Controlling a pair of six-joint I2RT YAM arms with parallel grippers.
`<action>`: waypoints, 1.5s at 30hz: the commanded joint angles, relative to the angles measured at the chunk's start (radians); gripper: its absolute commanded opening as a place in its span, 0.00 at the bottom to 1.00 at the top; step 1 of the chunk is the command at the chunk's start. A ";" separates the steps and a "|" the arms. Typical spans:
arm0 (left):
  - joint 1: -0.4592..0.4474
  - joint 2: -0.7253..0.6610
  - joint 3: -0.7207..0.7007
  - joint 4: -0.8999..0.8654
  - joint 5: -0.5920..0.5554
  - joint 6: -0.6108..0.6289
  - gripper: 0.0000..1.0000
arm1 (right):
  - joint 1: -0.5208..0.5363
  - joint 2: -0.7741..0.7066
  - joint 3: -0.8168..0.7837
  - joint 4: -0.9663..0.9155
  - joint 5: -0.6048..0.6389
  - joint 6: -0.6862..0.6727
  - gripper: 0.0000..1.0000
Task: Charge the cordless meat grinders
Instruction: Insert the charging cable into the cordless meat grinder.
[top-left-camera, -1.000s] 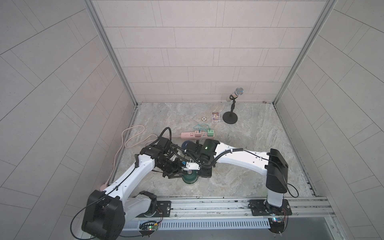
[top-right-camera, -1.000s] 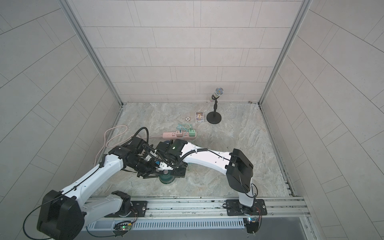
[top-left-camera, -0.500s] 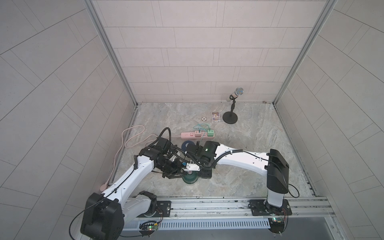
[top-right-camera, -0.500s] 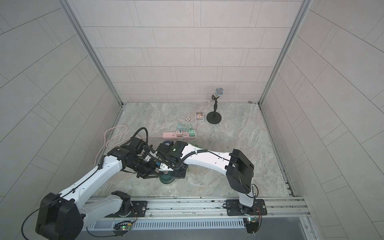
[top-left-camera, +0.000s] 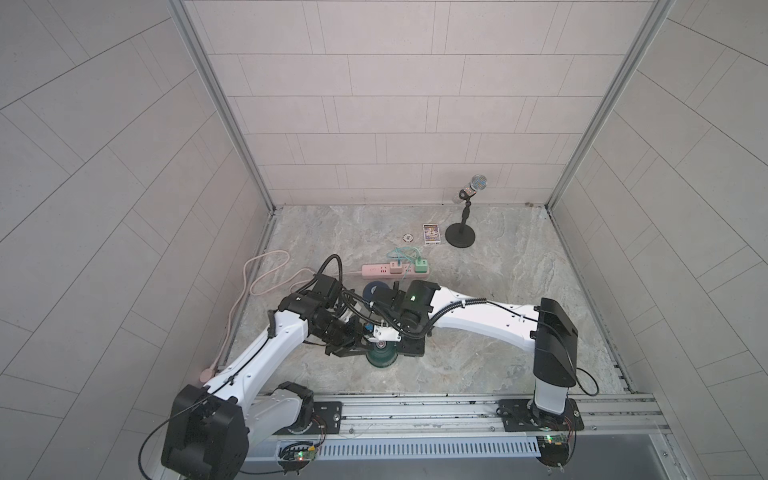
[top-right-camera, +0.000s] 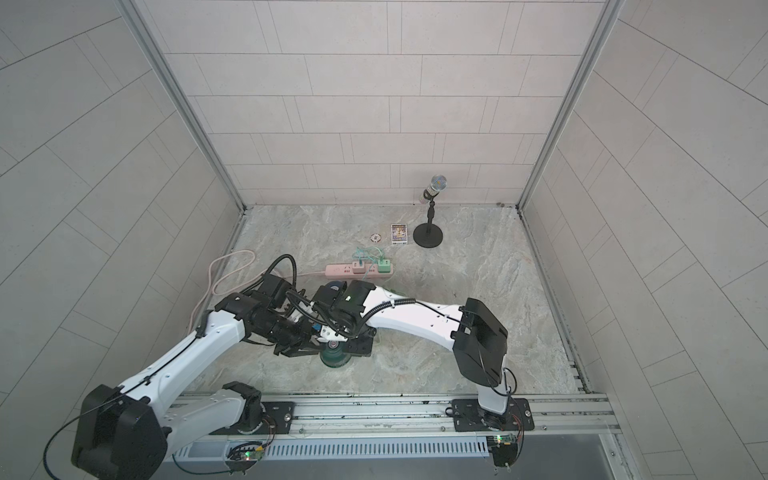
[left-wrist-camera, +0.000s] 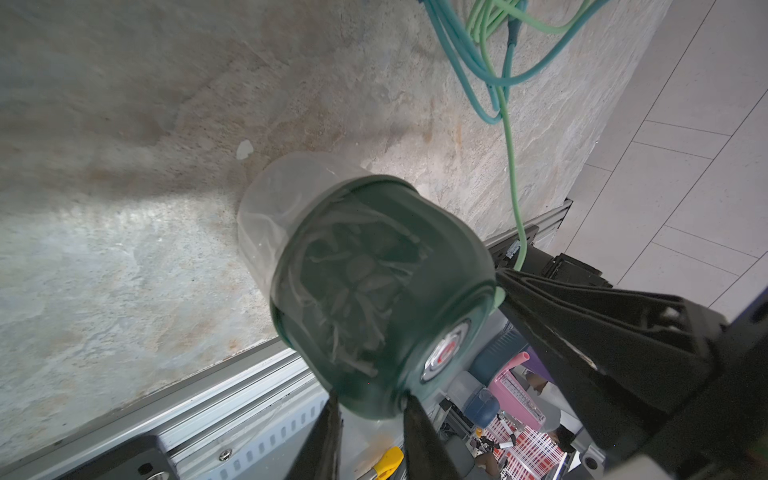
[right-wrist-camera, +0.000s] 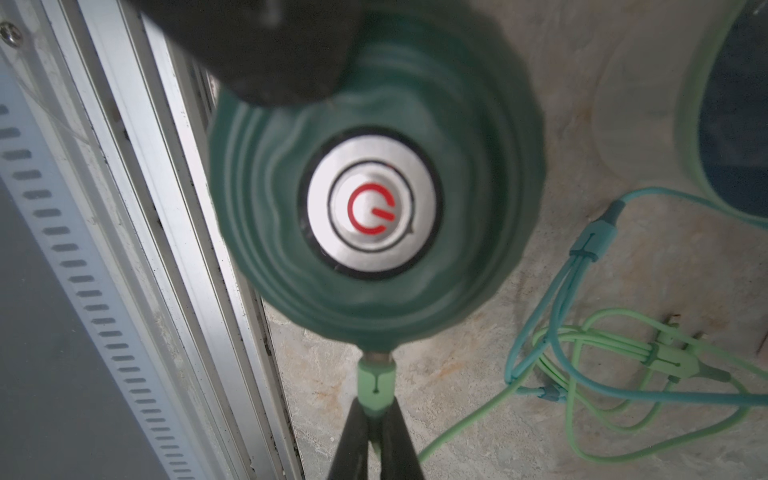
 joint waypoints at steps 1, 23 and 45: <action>-0.023 0.037 -0.027 0.080 -0.011 0.019 0.27 | 0.028 0.011 0.074 0.202 -0.097 0.011 0.06; -0.023 0.047 -0.024 0.094 -0.003 0.015 0.27 | 0.027 0.063 0.113 0.224 -0.113 0.010 0.06; -0.024 0.052 -0.016 0.093 0.001 0.021 0.27 | 0.025 0.088 0.127 0.236 -0.136 0.005 0.06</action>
